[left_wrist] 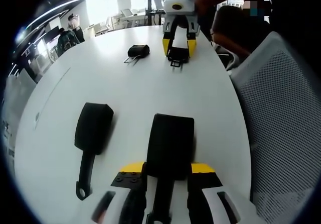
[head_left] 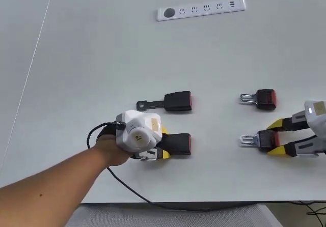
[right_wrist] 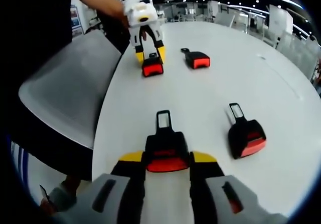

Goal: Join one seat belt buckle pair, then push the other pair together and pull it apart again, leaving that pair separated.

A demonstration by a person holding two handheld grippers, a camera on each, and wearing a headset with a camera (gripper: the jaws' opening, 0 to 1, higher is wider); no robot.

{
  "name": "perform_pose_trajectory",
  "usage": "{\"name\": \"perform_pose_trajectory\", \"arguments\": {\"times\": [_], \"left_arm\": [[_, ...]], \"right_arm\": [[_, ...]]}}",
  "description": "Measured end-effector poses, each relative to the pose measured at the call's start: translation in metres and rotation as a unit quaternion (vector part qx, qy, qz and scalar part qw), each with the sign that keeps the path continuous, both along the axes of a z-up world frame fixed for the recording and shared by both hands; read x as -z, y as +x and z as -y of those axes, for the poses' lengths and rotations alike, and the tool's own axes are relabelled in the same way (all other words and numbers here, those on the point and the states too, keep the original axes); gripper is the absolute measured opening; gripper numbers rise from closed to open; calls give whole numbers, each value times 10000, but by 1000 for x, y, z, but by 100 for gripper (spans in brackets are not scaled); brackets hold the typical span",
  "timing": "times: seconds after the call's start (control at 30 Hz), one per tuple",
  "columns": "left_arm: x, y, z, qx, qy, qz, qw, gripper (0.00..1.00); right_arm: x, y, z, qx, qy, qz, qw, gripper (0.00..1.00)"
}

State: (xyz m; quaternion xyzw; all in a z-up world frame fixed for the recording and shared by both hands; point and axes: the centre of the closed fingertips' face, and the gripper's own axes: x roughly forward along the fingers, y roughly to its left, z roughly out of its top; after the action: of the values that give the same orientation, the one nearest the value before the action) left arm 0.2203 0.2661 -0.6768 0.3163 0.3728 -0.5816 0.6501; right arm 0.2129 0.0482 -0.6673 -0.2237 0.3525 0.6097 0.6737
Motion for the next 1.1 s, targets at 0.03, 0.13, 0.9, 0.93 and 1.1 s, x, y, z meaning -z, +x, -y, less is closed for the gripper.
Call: {"name": "perform_pose_trajectory", "arguments": {"times": [0.03,0.13,0.9,0.93,1.1], "left_arm": [[0,0,0,7,11,-5,10000,32],[0,2,1,-94,-15,-110,9999,32],[-1,1,1,-25,140,-95,9999,31],[-1,1,1,-19,145,-98,9998,31],[0,1,1,-7,180,-100,9998,31]], "right_arm": [[0,0,-2,3,15,4,10000,32],[1,1,-6,5,45,15,10000,32],[0,1,-56,-86,313,46,9995,33],[0,1,-60,-87,338,44,9994,33],[1,0,-73,-91,409,22,9991,33]]}}
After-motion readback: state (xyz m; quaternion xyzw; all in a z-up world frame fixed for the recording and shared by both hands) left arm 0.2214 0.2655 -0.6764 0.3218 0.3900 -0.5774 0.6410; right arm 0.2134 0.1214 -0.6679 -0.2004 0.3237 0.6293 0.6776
